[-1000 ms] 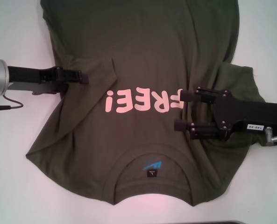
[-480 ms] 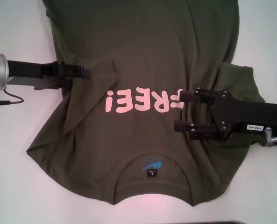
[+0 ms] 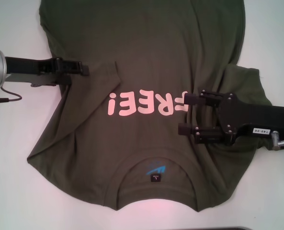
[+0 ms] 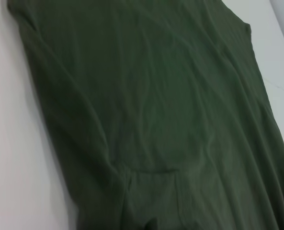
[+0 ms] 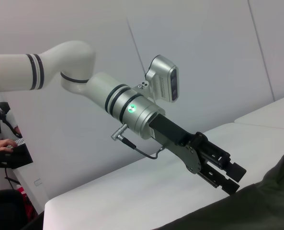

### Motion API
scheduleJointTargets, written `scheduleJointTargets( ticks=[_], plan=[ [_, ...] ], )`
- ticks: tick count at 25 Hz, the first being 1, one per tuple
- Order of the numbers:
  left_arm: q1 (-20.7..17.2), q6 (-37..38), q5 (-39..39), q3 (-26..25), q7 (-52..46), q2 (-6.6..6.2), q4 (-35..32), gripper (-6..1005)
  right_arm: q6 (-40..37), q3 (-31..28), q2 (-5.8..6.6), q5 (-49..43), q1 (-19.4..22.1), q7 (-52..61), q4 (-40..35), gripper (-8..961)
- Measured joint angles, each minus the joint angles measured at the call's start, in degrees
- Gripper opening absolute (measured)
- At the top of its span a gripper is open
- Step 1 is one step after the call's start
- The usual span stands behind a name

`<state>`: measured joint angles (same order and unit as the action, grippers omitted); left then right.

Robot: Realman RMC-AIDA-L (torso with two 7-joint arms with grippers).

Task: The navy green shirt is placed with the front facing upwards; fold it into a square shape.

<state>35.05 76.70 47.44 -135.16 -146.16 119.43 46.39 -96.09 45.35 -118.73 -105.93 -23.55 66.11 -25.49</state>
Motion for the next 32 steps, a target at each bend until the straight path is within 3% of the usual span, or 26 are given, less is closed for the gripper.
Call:
scheduleJointTargets(
  ticks=[23, 32],
  plan=[
    [-0.1, 0.8, -3.4, 0.5, -1.4, 0.53, -1.0, 703, -0.1, 0.0, 0.0, 0.1, 0.1, 0.0, -0.1, 889],
    [0.9, 0.7, -6.9, 1.2, -6.6, -0.07, -2.0, 567, -0.4, -0.1, 0.0, 0.1, 0.1, 0.0, 0.0, 889]
  ],
)
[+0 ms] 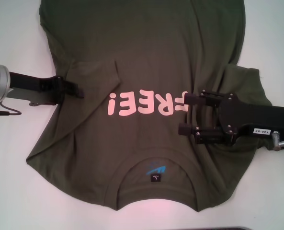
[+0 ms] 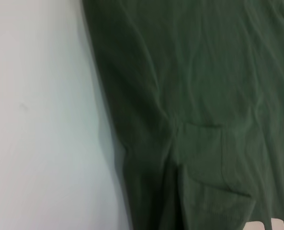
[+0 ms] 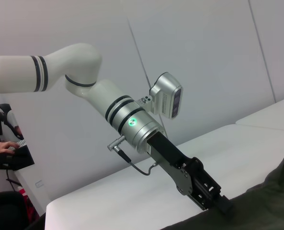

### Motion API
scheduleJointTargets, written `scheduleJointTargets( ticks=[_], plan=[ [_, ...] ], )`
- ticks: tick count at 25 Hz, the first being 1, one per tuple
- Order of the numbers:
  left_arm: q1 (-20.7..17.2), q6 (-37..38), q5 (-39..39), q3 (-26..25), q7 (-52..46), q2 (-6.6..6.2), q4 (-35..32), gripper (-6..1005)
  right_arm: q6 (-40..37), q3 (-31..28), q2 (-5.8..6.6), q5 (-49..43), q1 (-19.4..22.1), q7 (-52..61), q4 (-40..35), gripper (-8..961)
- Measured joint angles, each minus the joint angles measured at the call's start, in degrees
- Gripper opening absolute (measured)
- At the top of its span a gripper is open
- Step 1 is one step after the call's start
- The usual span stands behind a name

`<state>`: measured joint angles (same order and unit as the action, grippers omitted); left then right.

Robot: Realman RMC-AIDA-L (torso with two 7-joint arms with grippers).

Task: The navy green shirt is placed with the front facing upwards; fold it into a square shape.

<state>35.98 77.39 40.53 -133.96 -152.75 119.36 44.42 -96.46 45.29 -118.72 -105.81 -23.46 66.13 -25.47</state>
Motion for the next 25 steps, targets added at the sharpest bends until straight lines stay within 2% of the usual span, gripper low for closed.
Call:
scheduleJointTargets(
  ticks=[4, 15, 21, 25],
  plan=[
    [-0.3, 0.2, 0.3, 0.0, 0.0, -0.02, 0.0, 506, 0.0, 0.0, 0.0, -0.1, 0.0, 0.0, 0.1, 889],
    [0.0, 3.5, 0.7, -0.5, 0.5, -0.02, 0.6, 87, 0.1, 0.0, 0.0, -0.2, 0.1, 0.0, 0.2, 888],
    [-0.3, 7.9, 3.6, -0.6, 1.6, -0.02, 1.3, 1, 0.4, 0.0, 0.0, -0.1, 0.0, 0.0, 0.1, 888],
    [-0.4, 10.6, 6.6, -0.7, 2.6, 0.0, 1.3, 2, 0.4, 0.0, 0.0, 0.0, -0.3, 0.0, 0.0, 888]
  ],
)
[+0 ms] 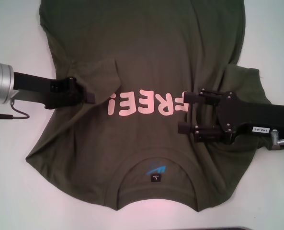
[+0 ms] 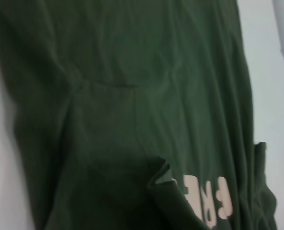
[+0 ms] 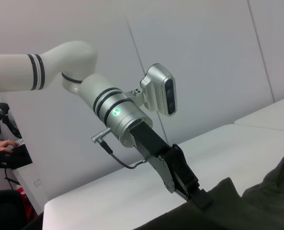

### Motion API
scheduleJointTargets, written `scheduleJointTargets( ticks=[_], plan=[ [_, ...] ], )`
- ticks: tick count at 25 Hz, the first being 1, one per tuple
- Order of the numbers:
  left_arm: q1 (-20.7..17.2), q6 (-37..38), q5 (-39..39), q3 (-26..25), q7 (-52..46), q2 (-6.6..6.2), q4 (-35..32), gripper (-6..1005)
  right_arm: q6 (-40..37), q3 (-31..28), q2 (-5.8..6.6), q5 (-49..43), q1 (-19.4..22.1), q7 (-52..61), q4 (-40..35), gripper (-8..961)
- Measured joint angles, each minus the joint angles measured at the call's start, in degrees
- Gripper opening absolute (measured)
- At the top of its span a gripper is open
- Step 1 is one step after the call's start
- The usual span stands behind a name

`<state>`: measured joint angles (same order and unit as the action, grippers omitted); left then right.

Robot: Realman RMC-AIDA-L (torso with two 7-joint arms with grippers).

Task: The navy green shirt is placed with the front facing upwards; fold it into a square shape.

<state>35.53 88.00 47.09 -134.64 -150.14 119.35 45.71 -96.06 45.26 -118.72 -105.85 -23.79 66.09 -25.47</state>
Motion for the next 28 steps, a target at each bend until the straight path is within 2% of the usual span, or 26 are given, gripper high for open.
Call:
scheduleJointTargets(
  ticks=[6, 9, 13, 15, 20, 24, 28],
  plan=[
    [0.1, 0.6, 0.3, 0.2, 0.2, 1.39, -0.7, 3, 0.1, 0.0, -0.04, 0.0, -0.2, 0.0, -0.1, 888],
    [0.5, 0.4, 0.4, 0.6, 0.2, 3.08, -0.8, 3, 0.2, 0.0, -0.07, 0.0, -0.3, 0.0, -0.2, 888],
    [0.6, 0.4, 0.3, 0.8, 0.3, 3.81, -1.0, 4, 0.2, 0.0, -0.09, 0.0, -0.3, 0.0, -0.2, 888],
    [0.6, -0.1, 0.0, 1.0, 0.3, 3.77, -1.9, 7, 0.2, 0.0, -0.09, 0.0, -0.3, 0.0, -0.2, 888],
    [0.1, -0.6, -0.2, 0.9, 0.1, 2.71, -3.6, 24, 0.3, 0.0, -0.09, 0.0, -0.1, 0.0, -0.1, 888],
    [-0.1, 0.0, -0.3, 1.5, 0.3, 2.35, -3.6, 152, 0.3, 0.0, -0.09, -0.1, 0.0, 0.0, 0.0, 888],
    [0.0, 0.4, -0.4, 1.6, 1.3, 2.65, -3.4, 281, 0.3, 0.0, -0.09, -0.2, 0.0, 0.0, 0.1, 888]
  ],
)
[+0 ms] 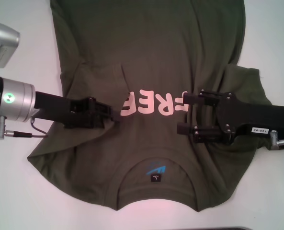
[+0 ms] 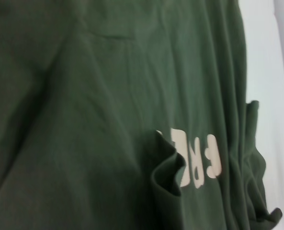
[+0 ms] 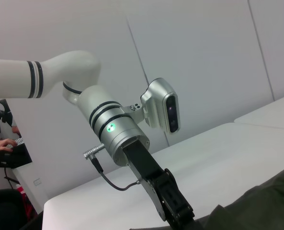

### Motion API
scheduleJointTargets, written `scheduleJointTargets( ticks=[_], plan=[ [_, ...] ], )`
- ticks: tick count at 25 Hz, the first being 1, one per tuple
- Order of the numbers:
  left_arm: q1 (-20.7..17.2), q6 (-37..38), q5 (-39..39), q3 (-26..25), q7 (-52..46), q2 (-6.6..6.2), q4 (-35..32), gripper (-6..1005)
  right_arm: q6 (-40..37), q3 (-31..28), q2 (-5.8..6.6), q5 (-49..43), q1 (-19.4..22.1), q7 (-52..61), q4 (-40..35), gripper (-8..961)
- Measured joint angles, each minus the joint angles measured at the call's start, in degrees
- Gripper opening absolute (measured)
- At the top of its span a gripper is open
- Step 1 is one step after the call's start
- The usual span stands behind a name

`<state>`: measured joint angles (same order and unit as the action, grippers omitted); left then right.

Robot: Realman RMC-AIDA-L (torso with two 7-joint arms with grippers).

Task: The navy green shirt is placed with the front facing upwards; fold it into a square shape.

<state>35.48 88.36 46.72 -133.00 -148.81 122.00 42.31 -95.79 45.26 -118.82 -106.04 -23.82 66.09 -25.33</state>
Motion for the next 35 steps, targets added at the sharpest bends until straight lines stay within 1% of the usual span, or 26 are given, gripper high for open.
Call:
scheduleJointTargets(
  ticks=[5, 11, 16, 17, 20, 23, 25, 26, 27, 30, 33, 35],
  plan=[
    [0.6, 1.6, 0.0, 0.0, 1.6, 0.29, 0.0, 442, 0.1, 0.0, 0.0, 0.0, 0.2, 0.0, 0.0, 888],
    [0.1, 4.4, 0.2, -0.1, 1.8, -0.62, 1.9, 632, 0.1, 0.0, 0.0, 0.1, 0.2, 0.0, -0.3, 888],
    [-0.6, 5.3, -0.1, -0.4, 2.0, -1.62, 2.2, 642, 0.4, 0.0, -0.01, 0.1, -0.2, 0.0, -0.3, 888],
    [-0.9, 5.1, 0.2, -1.1, 2.0, -2.0, 2.4, 641, 0.4, 0.0, -0.03, 0.2, -0.2, 0.0, -0.2, 888],
    [-1.4, 4.9, 1.0, -5.1, 2.3, -2.65, 3.2, 640, 0.4, 0.0, -0.08, 0.2, -0.3, 0.2, -0.3, 888],
    [-1.6, 6.0, 1.2, -11.2, 5.4, -2.82, 4.7, 638, -0.6, -1.0, -0.04, 0.4, -0.4, 1.1, -0.4, 888],
    [-1.9, 8.4, 1.5, -14.4, 10.5, -3.01, 5.2, 637, -2.0, -2.5, 0.19, 0.9, -0.8, 4.2, -0.4, 888],
    [-2.2, 9.6, 1.9, -15.0, 13.0, -3.11, 5.2, 637, -2.4, -3.1, 0.42, 1.1, -1.1, 6.7, -0.4, 888],
    [-2.6, 11.3, 2.6, -15.5, 16.8, -3.21, 5.3, 636, -2.8, -3.5, 0.72, 1.3, -1.5, 9.9, -0.5, 888],
    [-5.6, 16.6, 6.7, -16.4, 31.1, -3.23, 5.4, 635, -2.8, -3.6, 1.58, 1.2, -3.1, 18.8, -1.1, 888],
    [-9.2, 19.2, 10.5, -16.6, 41.4, -2.81, 4.9, 633, -2.8, -3.5, 1.75, 1.1, -4.2, 23.2, -1.2, 889],
    [-11.4, 20.0, 12.5, -16.6, 46.5, -2.49, 4.7, 633, -3.4, -4.0, 1.42, 1.9, -4.4, 23.6, -1.2, 889]
  ],
)
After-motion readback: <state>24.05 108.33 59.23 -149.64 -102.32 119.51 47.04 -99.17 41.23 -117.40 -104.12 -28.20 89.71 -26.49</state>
